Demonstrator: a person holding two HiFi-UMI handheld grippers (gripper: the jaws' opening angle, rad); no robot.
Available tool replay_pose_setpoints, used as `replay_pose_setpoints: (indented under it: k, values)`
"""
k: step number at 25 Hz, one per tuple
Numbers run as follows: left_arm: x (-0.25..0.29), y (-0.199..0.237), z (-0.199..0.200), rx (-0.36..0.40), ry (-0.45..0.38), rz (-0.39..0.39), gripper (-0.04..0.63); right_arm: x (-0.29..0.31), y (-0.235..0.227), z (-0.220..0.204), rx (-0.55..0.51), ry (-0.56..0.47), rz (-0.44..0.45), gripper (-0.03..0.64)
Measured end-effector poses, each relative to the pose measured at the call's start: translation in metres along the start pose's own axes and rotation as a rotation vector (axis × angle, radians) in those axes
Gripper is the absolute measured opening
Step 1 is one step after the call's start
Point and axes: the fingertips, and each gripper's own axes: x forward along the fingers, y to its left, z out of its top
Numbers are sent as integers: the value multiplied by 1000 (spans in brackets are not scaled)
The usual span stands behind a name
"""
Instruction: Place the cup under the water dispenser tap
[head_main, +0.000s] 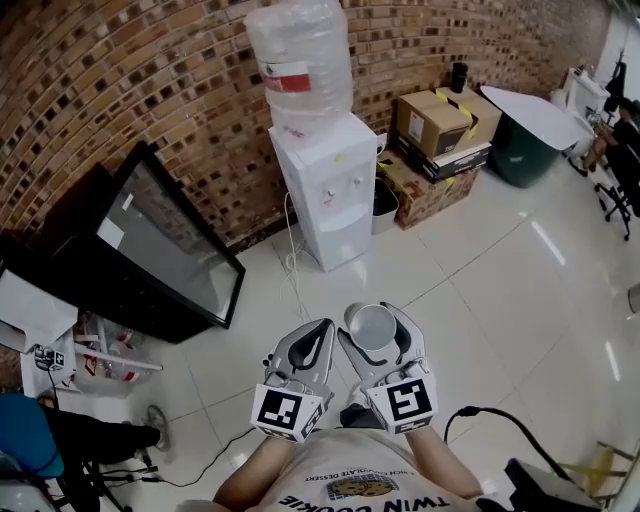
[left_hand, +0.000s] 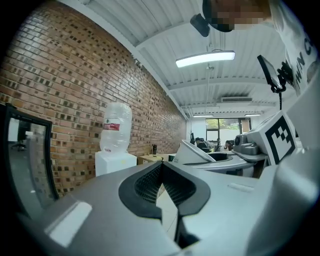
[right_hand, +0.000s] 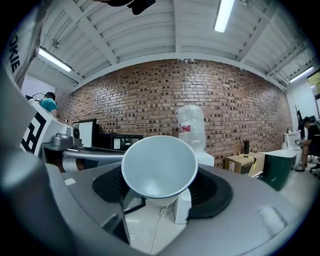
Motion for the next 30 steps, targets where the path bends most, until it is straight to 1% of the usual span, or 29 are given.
replay_pose_setpoints:
  k: [3, 7, 13, 18, 27, 30]
  values:
    - [20, 7, 1, -5, 9, 8, 2, 15, -15, 3, 2, -5, 21, 333]
    - [35, 14, 1, 3, 11, 19, 2, 29, -32, -2, 7, 13, 14, 333]
    - [51, 25, -5, 1, 19, 29, 2, 48, -40, -8, 4, 23, 39, 333]
    - [66, 36, -11, -15, 27, 25, 2, 69, -49, -12, -4, 33, 45, 333]
    - [111, 78, -16, -24, 17, 10, 2, 130, -73, -16, -36, 49, 33, 333]
    - [127, 95, -14, -20, 7, 13, 2, 150, -82, -21, -31, 73, 28, 333]
